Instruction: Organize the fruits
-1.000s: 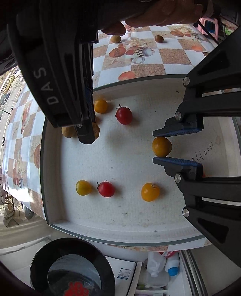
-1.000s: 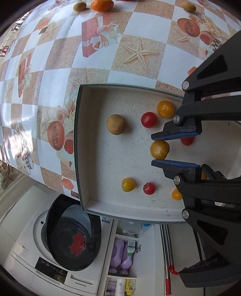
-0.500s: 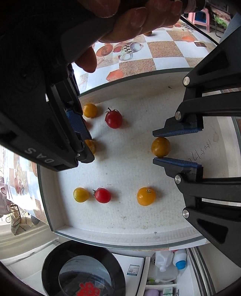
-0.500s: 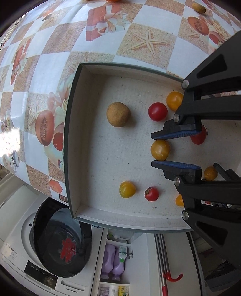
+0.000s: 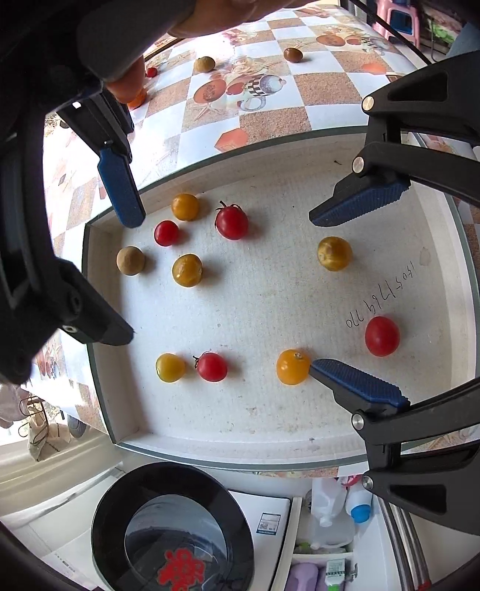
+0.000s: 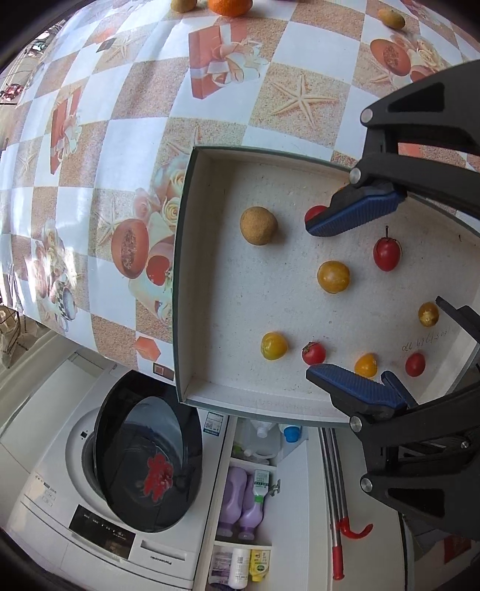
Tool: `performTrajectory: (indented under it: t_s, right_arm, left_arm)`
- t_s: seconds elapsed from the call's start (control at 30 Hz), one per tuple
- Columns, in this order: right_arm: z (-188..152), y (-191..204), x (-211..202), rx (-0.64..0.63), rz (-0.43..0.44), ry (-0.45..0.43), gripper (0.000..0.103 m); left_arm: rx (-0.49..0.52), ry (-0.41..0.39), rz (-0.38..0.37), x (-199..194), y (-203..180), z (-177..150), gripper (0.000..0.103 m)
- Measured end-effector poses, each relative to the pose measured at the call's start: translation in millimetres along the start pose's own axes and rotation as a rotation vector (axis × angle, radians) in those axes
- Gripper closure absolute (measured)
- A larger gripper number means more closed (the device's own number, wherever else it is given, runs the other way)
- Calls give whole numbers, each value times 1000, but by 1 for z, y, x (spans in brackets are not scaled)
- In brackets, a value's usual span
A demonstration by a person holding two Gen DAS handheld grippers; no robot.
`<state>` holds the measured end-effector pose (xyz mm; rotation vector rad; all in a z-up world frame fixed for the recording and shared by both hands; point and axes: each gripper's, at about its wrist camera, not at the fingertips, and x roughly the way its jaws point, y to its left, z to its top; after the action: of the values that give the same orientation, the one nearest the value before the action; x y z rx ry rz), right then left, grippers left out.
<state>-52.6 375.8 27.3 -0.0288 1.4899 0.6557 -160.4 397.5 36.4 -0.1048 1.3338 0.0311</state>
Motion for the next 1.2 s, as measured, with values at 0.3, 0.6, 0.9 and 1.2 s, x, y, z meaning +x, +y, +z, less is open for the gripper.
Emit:
performTrajectory:
  t_s: [0.3,0.6,0.9,1.2]
  right_arm:
    - [-10,-9,-32,23,-53,-74,0]
    - [-36,-25,-55,55,-138,-78,0]
    - [-68,-28,-75,23,-233,-85,0]
    - [-89,-25,-95,25,-269,-94,0]
  left_arm:
    - [14,33,16,-9,2,-2,28]
    - [31,23,76,-19,1,-1,0]
    - [60,16,258,-34,0,4,0]
    - [43,21,223,-49,7,8,0]
